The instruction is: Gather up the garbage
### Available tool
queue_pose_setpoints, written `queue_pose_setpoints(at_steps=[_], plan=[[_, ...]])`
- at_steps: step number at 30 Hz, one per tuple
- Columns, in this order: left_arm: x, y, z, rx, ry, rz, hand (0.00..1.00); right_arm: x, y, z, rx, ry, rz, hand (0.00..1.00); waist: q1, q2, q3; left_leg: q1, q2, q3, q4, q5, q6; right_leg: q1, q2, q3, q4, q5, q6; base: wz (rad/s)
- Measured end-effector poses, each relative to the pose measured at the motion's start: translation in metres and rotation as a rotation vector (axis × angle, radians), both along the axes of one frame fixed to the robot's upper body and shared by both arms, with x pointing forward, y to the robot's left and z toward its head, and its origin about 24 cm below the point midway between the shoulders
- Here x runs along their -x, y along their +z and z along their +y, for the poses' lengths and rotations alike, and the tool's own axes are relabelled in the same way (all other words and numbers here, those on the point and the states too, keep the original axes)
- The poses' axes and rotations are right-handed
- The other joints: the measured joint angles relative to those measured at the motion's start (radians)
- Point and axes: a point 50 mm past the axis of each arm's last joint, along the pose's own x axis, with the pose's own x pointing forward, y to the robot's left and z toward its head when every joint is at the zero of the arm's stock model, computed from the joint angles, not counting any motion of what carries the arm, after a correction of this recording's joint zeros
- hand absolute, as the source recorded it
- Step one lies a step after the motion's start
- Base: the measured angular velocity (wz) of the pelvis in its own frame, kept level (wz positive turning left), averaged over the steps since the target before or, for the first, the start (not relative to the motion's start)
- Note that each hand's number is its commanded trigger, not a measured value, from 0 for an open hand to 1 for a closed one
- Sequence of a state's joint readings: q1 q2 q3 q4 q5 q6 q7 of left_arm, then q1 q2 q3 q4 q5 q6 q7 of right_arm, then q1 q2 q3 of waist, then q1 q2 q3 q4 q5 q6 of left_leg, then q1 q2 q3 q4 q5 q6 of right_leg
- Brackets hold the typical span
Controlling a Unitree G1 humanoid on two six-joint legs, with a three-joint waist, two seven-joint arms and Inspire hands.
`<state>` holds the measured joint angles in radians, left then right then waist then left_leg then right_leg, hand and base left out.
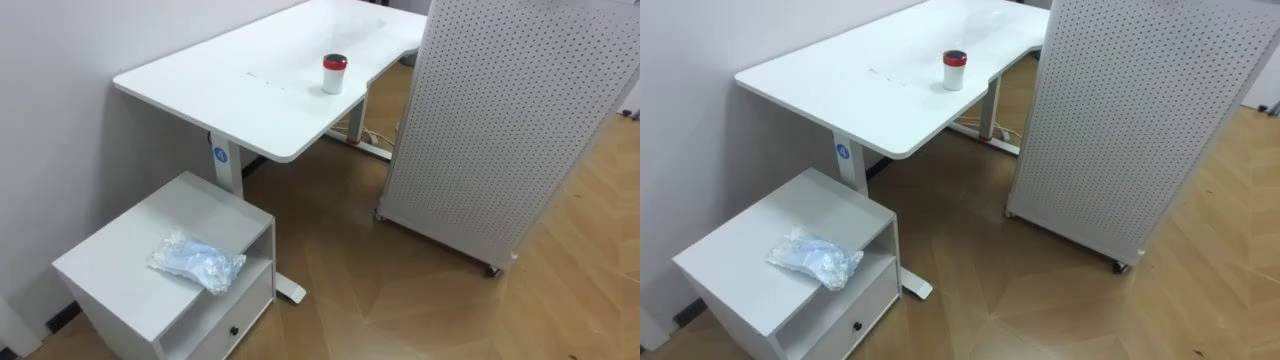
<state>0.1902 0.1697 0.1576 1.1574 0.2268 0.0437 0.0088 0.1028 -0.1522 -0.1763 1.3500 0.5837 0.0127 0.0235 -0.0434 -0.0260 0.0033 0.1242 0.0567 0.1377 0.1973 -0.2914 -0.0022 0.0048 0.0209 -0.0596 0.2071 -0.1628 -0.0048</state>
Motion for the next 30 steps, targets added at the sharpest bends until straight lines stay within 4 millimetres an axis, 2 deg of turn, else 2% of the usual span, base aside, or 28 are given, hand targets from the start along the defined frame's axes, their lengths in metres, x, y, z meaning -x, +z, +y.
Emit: queue_pose_setpoints(at_steps=[6,13,25,27,30], plan=[[-0.002,0.0,0.0,0.001,-0.002,-0.005,0.0,-0.004,0.0,0.0,-0.001,0.006,-0.008,1.0,0.003,-0.002,-0.0008,0.008,0.0,0.0,0.0,0.0,0.0,-0.001,0.0,0.001,0.0,0.0,0.0,0.0],[-0.001,0.0,0.0,-0.001,-0.002,-0.004,0.0,-0.003,0.0,0.0,-0.002,0.008,-0.004,1.0,0.023,-0.006,-0.001,0.011,0.0,0.0,0.001,0.0,0.0,-0.002,0.0,0.0,0.007,0.0,0.0,0.0],[0.005,-0.001,-0.001,-0.002,-0.003,0.03,0.0,-0.012,0.0,0.001,-0.002,0.056,-0.018,1.0,0.026,-0.002,0.0007,-0.016,0.003,0.0,0.008,0.0,0.0,-0.028,0.003,0.0,0.022,0.0,-0.001,0.0],[0.007,-0.002,-0.001,0.002,-0.001,0.038,0.0,-0.013,0.0,0.001,-0.002,0.056,-0.018,1.0,0.027,0.0,0.0021,-0.018,0.004,0.0,0.018,0.0,0.0,-0.032,0.003,-0.01,0.031,-0.002,-0.004,-0.1],[0.015,-0.002,-0.001,0.006,-0.002,0.066,0.0,-0.016,0.0,0.001,-0.009,0.102,-0.02,1.0,0.046,-0.004,0.006,-0.037,0.009,0.0,0.092,-0.005,-0.008,-0.031,-0.003,-0.071,0.057,-0.015,-0.021,-0.34]])
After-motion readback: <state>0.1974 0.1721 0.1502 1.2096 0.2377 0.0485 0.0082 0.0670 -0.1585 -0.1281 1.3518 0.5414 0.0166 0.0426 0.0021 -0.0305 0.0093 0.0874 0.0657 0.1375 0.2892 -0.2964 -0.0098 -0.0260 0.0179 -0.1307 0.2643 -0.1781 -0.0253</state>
